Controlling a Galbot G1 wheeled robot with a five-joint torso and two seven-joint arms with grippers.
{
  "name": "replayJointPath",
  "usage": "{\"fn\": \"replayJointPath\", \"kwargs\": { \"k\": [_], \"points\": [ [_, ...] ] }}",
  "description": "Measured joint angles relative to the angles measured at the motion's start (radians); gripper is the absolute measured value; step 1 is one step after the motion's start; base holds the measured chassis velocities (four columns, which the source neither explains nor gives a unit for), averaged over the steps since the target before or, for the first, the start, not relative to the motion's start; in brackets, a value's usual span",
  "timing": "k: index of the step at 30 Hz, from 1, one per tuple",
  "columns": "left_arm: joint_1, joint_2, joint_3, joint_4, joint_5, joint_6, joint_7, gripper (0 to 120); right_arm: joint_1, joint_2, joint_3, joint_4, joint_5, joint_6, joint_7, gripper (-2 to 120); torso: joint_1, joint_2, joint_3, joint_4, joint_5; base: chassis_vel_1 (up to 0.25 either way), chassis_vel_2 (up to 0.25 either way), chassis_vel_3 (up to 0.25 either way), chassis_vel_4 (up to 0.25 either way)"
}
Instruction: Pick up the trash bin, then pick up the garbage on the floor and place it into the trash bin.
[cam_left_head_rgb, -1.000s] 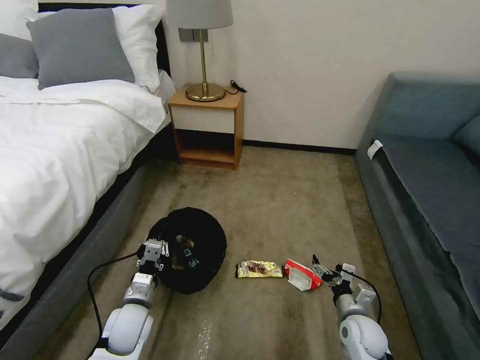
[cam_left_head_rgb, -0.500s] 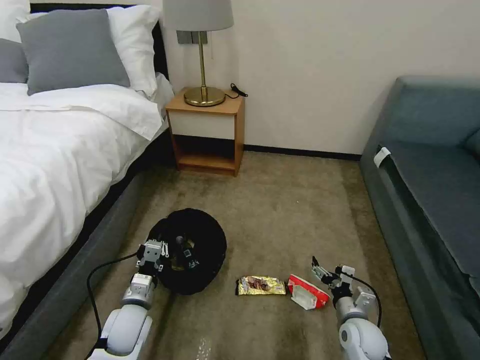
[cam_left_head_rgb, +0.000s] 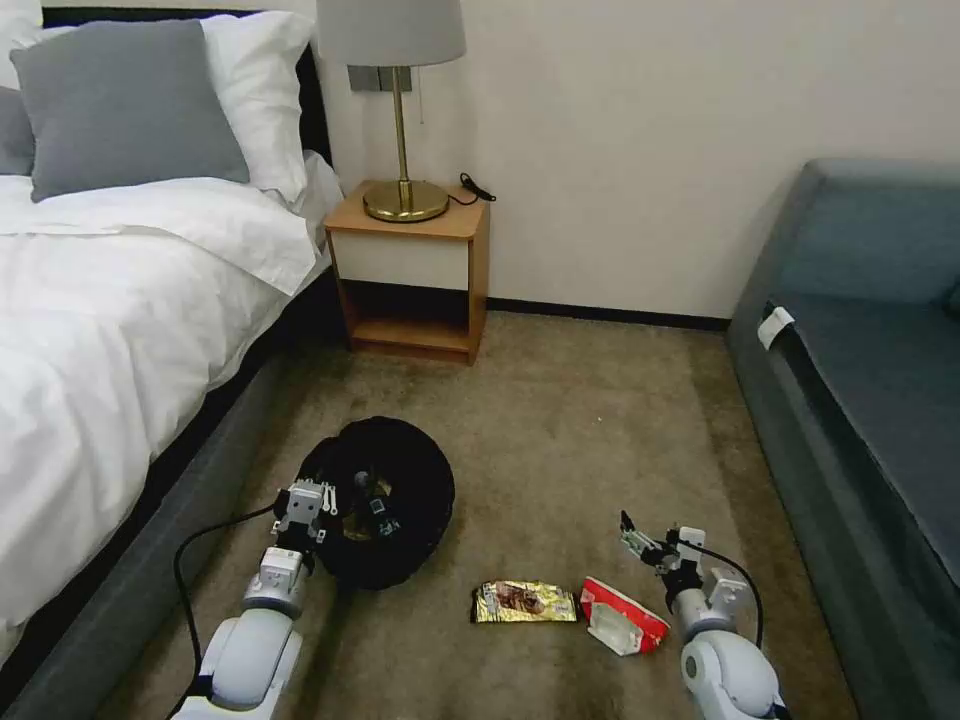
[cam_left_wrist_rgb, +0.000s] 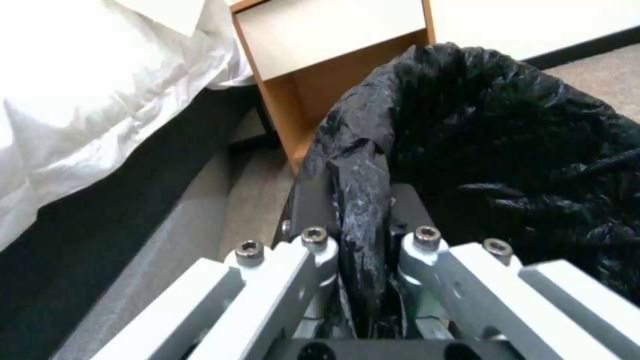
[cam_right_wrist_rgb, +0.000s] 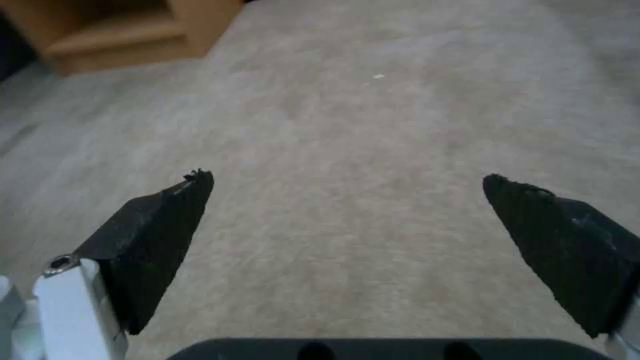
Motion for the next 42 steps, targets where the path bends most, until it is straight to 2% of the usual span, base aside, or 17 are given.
{"fn": "replayJointPath", "kwargs": {
  "k": [6, 8, 10, 13, 18, 20, 25, 32, 42],
  "points": [
    [0.004, 0.002, -0.002, 0.004, 0.004, -0.006, 0.003, 6, 0.077, -0.049, -0.071, -0.034, -0.006, -0.035, -0.058, 100, 0.0, 0.0, 0.0, 0.0, -0.0001, 0.0, 0.0, 0.0, 0.0],
    [0.014, 0.006, -0.008, 0.0, 0.007, -0.006, 0.005, 6, 0.142, -0.088, -0.131, -0.062, -0.01, -0.059, -0.113, 100, 0.0, 0.0, 0.0, 0.0005, -0.0003, 0.0, 0.0, 0.0, 0.0],
    [0.016, 0.008, -0.011, -0.003, 0.008, -0.006, 0.005, 6, 0.155, -0.096, -0.145, -0.069, -0.011, -0.065, -0.123, 100, 0.0, 0.0, 0.0, 0.0003, -0.0003, 0.0, 0.0, 0.0, 0.0],
    [0.028, 0.01, -0.03, -0.025, 0.036, -0.012, 0.005, 6, 0.22, -0.145, -0.24, -0.104, -0.006, -0.11, -0.16, 100, 0.0, 0.0, 0.0, 0.0004, -0.0001, 0.0, 0.0, 0.0, 0.0],
    [0.032, 0.017, -0.03, -0.043, 0.057, -0.018, 0.005, 6, 0.232, -0.2, -0.307, -0.122, -0.027, -0.144, -0.2, 100, 0.0, 0.0, 0.0, 0.0003, 0.0002, 0.0, 0.0, 0.0, 0.0],
    [0.034, 0.02, -0.025, -0.056, 0.062, -0.012, 0.005, 6, 0.228, -0.229, -0.35, -0.139, -0.077, -0.159, -0.25, 100, 0.0, 0.0, 0.0, -0.0002, -0.0004, 0.0, 0.0, 0.0, 0.0],
    [0.048, 0.017, -0.022, -0.084, 0.068, 0.007, 0.004, 6, 0.222, -0.227, -0.398, -0.178, -0.181, -0.161, -0.358, 100, 0.0, 0.0, 0.0, 0.0001, -0.0001, 0.0, 0.0, 0.0, 0.0],
    [0.045, 0.011, -0.006, -0.086, 0.084, 0.016, 0.003, 6, 0.207, -0.205, -0.434, -0.202, -0.262, -0.143, -0.442, 100, 0.0, 0.0, 0.0, 0.0001, 0.0, 0.0, 0.0, 0.0, 0.0],
    [0.038, 0.007, 0.0, -0.061, 0.09, 0.013, 0.003, 6, 0.207, -0.17, -0.441, -0.247, -0.3, -0.118, -0.461, 100, 0.0, 0.0, 0.0, 0.0001, -0.0001, 0.0, 0.0, 0.0, 0.0]
  ]
}}
